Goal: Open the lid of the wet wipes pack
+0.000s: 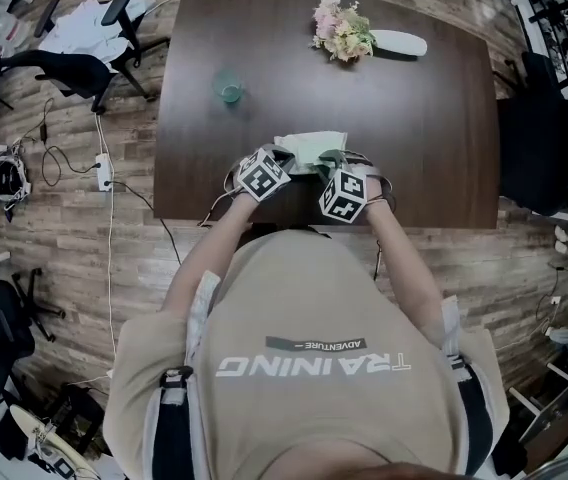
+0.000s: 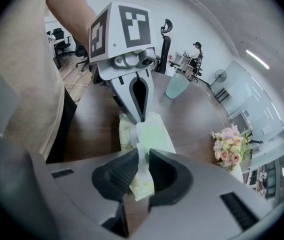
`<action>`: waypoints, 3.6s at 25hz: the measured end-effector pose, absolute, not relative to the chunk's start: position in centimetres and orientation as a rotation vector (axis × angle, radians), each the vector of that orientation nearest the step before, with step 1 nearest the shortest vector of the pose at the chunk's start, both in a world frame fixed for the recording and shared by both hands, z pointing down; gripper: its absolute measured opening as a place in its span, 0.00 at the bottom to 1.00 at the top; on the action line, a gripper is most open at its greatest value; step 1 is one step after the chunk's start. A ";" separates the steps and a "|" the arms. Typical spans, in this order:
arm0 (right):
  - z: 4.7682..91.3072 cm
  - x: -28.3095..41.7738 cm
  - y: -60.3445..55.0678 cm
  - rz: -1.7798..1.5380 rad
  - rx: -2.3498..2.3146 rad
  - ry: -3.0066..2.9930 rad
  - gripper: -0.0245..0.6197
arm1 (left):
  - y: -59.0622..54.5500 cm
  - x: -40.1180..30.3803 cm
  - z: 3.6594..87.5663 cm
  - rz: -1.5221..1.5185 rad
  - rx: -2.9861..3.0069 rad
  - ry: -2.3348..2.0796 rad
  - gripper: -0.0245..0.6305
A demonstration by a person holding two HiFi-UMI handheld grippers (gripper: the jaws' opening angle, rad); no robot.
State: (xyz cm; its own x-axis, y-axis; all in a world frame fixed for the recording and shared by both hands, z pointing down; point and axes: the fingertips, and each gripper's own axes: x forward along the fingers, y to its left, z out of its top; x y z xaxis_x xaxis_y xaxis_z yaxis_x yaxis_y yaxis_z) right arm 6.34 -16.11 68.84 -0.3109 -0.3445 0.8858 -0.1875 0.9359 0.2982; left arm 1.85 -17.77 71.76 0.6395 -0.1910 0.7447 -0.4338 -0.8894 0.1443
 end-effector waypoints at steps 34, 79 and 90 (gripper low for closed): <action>63.8 7.2 -21.1 0.042 0.635 -2.175 0.07 | -18.1 1.8 71.7 1.107 2.481 -0.563 0.05; 70.7 7.3 -28.1 0.221 0.372 -2.100 0.06 | -18.2 1.7 71.6 1.025 2.432 -0.583 0.05; 72.2 7.5 -27.9 0.291 0.465 -2.097 0.06 | -18.3 1.6 71.9 1.040 2.438 -0.597 0.05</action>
State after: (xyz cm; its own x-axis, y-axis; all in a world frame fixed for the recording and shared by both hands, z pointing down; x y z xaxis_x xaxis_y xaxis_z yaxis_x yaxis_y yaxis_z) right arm 7.49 -27.89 72.19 -0.4901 -0.2132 0.8452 -0.4356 0.8998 -0.0256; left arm 1.62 -18.28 71.94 0.6276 -0.2188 0.7471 -0.5346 -0.8188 0.2093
